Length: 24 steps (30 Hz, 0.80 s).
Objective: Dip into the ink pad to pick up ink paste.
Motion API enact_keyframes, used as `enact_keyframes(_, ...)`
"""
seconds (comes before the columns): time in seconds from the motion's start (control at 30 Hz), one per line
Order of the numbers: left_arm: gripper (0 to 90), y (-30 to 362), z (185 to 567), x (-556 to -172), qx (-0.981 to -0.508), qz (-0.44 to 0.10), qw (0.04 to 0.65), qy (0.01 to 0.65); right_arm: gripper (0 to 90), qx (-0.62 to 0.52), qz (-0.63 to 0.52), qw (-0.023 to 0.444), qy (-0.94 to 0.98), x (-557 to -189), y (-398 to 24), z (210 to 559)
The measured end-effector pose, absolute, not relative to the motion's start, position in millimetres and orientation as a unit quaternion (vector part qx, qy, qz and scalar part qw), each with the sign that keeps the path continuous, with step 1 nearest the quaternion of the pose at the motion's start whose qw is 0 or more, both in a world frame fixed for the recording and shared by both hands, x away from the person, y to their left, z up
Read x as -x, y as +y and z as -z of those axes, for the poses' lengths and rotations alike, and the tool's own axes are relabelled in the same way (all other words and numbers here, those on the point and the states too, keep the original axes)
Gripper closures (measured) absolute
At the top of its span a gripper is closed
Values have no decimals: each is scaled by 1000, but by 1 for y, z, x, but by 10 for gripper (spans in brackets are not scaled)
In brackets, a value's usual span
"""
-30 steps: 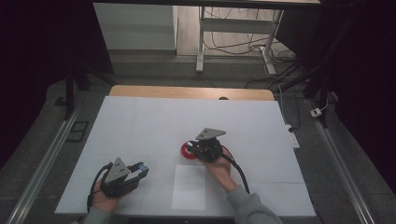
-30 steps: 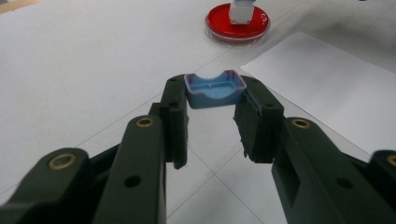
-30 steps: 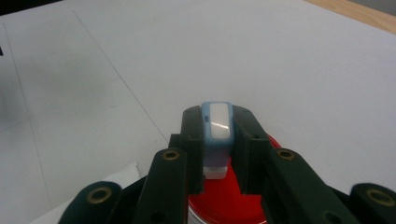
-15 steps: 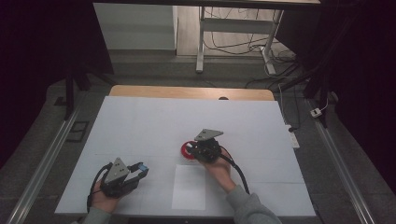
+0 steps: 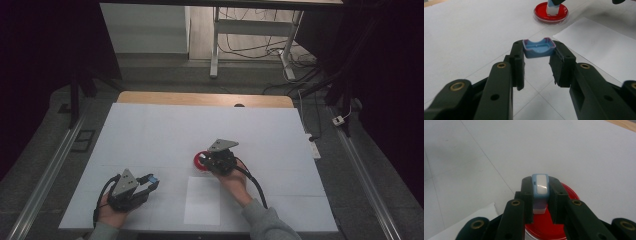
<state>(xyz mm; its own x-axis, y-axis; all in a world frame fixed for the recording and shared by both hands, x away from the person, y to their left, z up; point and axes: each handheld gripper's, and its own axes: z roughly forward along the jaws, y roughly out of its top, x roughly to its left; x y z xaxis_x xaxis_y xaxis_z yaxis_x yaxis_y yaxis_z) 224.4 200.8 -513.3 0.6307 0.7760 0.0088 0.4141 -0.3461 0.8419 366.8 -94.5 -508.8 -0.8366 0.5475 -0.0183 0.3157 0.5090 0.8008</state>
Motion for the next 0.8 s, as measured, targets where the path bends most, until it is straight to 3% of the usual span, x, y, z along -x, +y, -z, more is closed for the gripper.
enact_keyframes(0.8,650,201,514,-225,-793,-210,432,375,752,-253,-466,135,837,-364,-101,495)
